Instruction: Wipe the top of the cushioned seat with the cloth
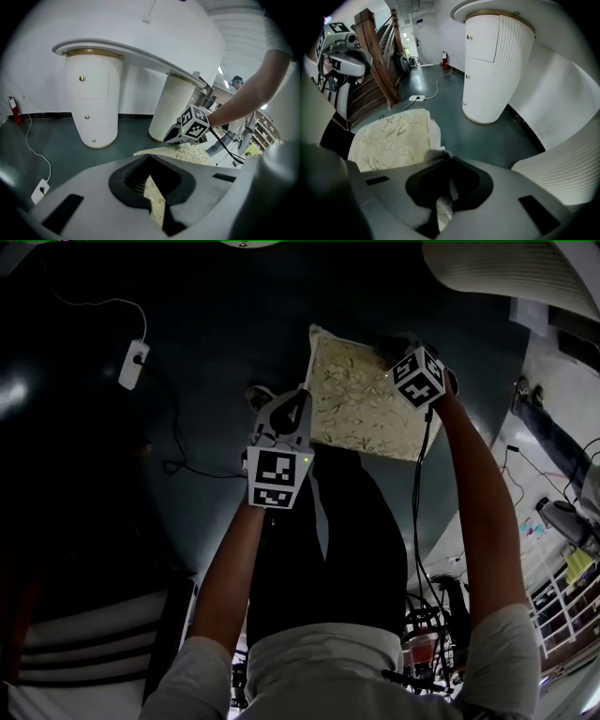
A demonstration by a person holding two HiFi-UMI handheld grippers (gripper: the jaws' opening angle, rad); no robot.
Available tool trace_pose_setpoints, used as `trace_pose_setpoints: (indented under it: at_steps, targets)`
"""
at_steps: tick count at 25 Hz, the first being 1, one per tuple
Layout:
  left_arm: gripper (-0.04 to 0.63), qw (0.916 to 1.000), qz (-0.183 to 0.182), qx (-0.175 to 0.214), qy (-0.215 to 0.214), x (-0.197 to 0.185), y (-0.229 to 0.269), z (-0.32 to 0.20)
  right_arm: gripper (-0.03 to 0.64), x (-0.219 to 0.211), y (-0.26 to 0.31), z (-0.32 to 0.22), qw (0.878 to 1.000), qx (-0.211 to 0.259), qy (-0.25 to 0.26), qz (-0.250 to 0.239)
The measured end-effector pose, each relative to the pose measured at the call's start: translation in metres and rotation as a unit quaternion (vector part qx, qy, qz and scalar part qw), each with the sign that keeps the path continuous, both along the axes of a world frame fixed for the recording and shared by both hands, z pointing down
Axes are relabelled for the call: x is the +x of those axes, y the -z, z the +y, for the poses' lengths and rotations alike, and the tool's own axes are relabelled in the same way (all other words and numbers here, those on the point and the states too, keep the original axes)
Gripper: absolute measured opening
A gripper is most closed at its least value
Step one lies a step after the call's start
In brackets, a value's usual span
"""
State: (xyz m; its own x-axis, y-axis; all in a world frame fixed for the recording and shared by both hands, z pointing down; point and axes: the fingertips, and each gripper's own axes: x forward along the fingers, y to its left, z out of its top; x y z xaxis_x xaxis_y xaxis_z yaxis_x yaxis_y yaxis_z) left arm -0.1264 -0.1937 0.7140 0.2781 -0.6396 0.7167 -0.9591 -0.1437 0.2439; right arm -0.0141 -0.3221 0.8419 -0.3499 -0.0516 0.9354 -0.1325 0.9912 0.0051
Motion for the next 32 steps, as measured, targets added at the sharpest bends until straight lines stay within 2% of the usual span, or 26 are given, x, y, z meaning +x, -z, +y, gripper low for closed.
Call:
trace_pose_setpoints:
  at_steps: [11,24,32]
  targets:
    - [0.014,0.9999,0.011,0.001,0.006,-0.035,-0.004,0.000,0.017,-0.044,0.002,0.006,1.000,0.006,-0.016,-0.004]
    - [0.014,0.9984,0.008,-0.006,0.056,-0.098,-0.005,0.019,0.017,-0.115,0.005,0.025,0.999,-0.013,0.042,-0.004]
    - [0.014,0.9977,0.012,-0.007,0.066,-0.112,-0.006,0.030,0.017,-0.146,0.001,0.042,0.997,-0.026,0.075,-0.008]
